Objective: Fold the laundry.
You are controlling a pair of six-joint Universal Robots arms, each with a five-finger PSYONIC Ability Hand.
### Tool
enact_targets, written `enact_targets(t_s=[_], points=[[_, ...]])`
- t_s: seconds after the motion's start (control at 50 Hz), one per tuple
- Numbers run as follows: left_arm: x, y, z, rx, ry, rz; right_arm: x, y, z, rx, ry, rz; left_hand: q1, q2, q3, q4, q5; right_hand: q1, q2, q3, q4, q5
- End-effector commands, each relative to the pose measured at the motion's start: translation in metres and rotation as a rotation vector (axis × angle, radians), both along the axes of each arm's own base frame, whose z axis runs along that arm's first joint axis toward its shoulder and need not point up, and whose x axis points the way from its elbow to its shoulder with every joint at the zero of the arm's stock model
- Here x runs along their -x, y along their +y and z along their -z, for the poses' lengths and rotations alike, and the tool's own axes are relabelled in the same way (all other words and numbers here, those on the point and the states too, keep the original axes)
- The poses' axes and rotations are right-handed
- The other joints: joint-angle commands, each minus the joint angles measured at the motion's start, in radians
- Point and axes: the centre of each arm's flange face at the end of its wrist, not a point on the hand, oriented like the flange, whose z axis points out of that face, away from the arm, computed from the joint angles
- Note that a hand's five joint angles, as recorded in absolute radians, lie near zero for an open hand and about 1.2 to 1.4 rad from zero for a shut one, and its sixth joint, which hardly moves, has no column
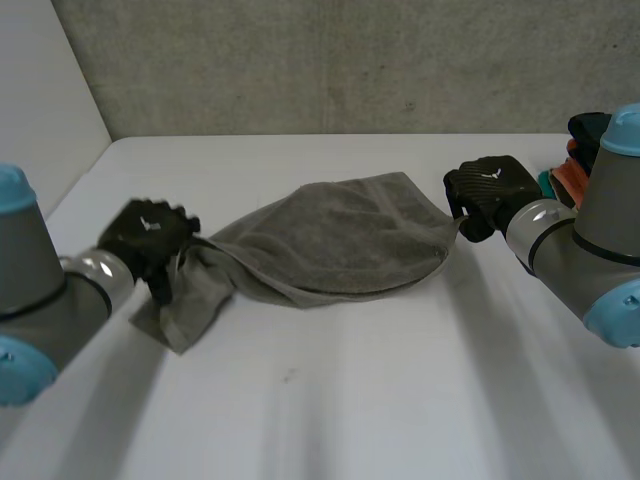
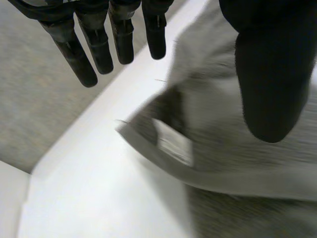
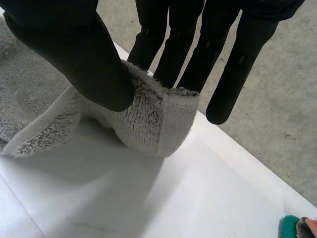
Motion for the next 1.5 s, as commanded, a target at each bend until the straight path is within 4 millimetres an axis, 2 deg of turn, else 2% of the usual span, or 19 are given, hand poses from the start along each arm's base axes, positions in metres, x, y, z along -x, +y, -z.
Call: enact_targets(t_s=[0.02, 0.14, 0.42, 0.5, 0.58, 0.6, 0.64, 0.72, 0.74, 0.78, 0.8, 0.88, 0.98, 1.08, 1.16, 1.24, 1.32, 1.4, 1.5], points=[[0.005, -0.042, -0.009, 0.039, 0.087, 0.009, 0.002, -0.002, -0.001, 0.005, 0.006, 0.002, 0.172, 0.174, 0.177, 0.177, 0.176, 0.249, 0.217, 0.208, 0.202, 0.223], [0.009, -0.068, 0.005, 0.010, 0.079, 0.008, 0.004, -0.004, 0.002, 0.003, 0.009, 0.006, 0.187, 0.189, 0.191, 0.192, 0.191, 0.249, 0.217, 0.208, 0.202, 0.223], [0.011, -0.101, 0.049, -0.084, 0.011, 0.021, 0.006, -0.010, 0.013, -0.012, 0.025, 0.014, 0.281, 0.283, 0.285, 0.286, 0.285, 0.249, 0.217, 0.208, 0.202, 0.223], [0.016, -0.110, 0.060, -0.068, -0.012, 0.038, 0.005, -0.013, 0.018, -0.004, 0.035, 0.012, 0.439, 0.441, 0.443, 0.444, 0.443, 0.249, 0.217, 0.208, 0.202, 0.223], [0.021, -0.125, 0.063, -0.022, -0.029, 0.059, 0.000, -0.022, 0.023, 0.034, 0.039, 0.006, 0.849, 0.852, 0.854, 0.855, 0.854, 0.249, 0.217, 0.208, 0.202, 0.223], [0.024, -0.131, 0.062, 0.005, -0.035, 0.067, -0.003, -0.028, 0.022, 0.067, 0.034, 0.004, 1.077, 1.079, 1.081, 1.082, 1.081, 0.249, 0.217, 0.208, 0.202, 0.223], [0.026, -0.138, 0.055, 0.047, -0.040, 0.067, -0.007, -0.036, 0.021, 0.110, 0.027, 0.002, 1.079, 1.081, 1.084, 1.084, 1.083, 0.249, 0.217, 0.208, 0.202, 0.223], [0.032, -0.162, 0.007, 0.246, -0.010, 0.049, -0.018, -0.064, 0.001, 0.304, -0.019, 0.020, 1.079, 1.081, 1.084, 1.084, 1.083, 0.249, 0.217, 0.208, 0.202, 0.223], [0.032, -0.171, -0.028, 0.368, 0.025, 0.023, -0.021, -0.080, -0.018, 0.424, -0.060, 0.045, 1.079, 1.081, 1.084, 1.084, 1.083, 0.249, 0.217, 0.208, 0.202, 0.223], [0.031, -0.177, -0.066, 0.486, 0.083, -0.017, -0.022, -0.095, -0.043, 0.564, -0.115, 0.079, 1.079, 1.081, 1.084, 1.084, 1.083, 0.249, 0.217, 0.208, 0.202, 0.223], [0.028, -0.178, -0.105, 0.600, 0.169, -0.057, -0.022, -0.106, -0.071, 0.710, -0.185, 0.121, 1.079, 1.081, 1.084, 1.084, 1.083, 0.249, 0.217, 0.208, 0.202, 0.223], [0.018, -0.168, -0.189, 0.834, 0.424, -0.106, -0.014, -0.116, -0.132, 1.020, -0.381, 0.197, 1.079, 1.081, 1.084, 1.084, 1.083, 0.249, 0.217, 0.208, 0.202, 0.223], [0.015, -0.154, -0.223, 0.888, 0.586, -0.079, -0.018, -0.106, -0.162, 1.196, -0.496, 0.173, 1.079, 1.081, 1.084, 1.084, 1.083, 0.249, 0.217, 0.208, 0.202, 0.223], [0.009, -0.157, -0.200, 0.796, 0.583, -0.102, -0.023, -0.105, -0.153, 1.155, -0.463, 0.128, 1.079, 1.081, 1.084, 1.084, 1.083, 0.249, 0.217, 0.208, 0.202, 0.223], [-0.002, -0.163, -0.158, 0.670, 0.539, -0.147, -0.019, -0.112, -0.129, 1.059, -0.409, 0.129, 1.079, 1.081, 1.084, 1.084, 1.083, 0.249, 0.217, 0.208, 0.202, 0.223], [-0.005, -0.159, -0.106, 0.521, 0.490, -0.156, -0.006, -0.121, -0.089, 0.912, -0.335, 0.151, 1.079, 1.081, 1.084, 1.084, 1.083, 0.249, 0.217, 0.208, 0.202, 0.223], [-0.002, -0.142, -0.038, 0.332, 0.436, -0.104, 0.006, -0.118, -0.036, 0.731, -0.262, 0.127, 1.079, 1.081, 1.084, 1.084, 1.083, 0.249, 0.217, 0.208, 0.202, 0.223], [-0.004, -0.124, 0.005, 0.223, 0.386, -0.067, 0.013, -0.110, 0.005, 0.601, -0.204, 0.089, 1.079, 1.081, 1.084, 1.084, 1.083, 0.249, 0.217, 0.208, 0.202, 0.223], [-0.015, -0.100, 0.027, 0.130, 0.319, -0.055, 0.024, -0.091, 0.037, 0.444, -0.136, 0.078, 1.079, 1.081, 1.084, 1.084, 1.083, 0.249, 0.217, 0.208, 0.202, 0.223]])
